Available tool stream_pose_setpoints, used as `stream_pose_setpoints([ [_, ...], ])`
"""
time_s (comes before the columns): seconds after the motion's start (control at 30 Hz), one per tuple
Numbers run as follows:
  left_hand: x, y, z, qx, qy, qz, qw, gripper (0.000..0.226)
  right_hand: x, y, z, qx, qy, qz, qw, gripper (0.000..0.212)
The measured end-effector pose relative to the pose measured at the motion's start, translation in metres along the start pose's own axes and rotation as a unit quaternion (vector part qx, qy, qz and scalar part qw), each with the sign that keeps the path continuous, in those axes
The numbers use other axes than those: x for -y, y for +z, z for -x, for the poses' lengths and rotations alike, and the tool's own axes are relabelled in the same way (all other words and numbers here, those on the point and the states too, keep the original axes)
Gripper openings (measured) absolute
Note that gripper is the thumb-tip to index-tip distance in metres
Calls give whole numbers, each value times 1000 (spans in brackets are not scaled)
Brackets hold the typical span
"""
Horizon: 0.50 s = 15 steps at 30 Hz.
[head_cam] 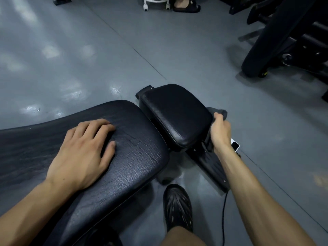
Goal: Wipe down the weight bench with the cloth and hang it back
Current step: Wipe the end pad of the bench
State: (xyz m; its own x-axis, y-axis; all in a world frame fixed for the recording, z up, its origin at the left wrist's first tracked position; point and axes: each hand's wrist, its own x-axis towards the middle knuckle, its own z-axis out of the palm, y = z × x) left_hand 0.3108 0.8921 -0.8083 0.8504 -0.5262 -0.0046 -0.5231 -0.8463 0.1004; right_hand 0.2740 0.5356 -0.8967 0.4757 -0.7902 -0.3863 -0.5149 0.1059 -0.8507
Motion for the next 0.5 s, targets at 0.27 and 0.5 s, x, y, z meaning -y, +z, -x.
stream_pose_setpoints([
  [0.27, 6, 5, -2, -9, 7, -12, 1000, 45, 3, -27, -6, 138, -178, 151, 962, 25],
  [0.5, 6, 7, -1, -17, 9, -16, 1000, 45, 27, -27, -39, 268, -156, 141, 940, 62],
])
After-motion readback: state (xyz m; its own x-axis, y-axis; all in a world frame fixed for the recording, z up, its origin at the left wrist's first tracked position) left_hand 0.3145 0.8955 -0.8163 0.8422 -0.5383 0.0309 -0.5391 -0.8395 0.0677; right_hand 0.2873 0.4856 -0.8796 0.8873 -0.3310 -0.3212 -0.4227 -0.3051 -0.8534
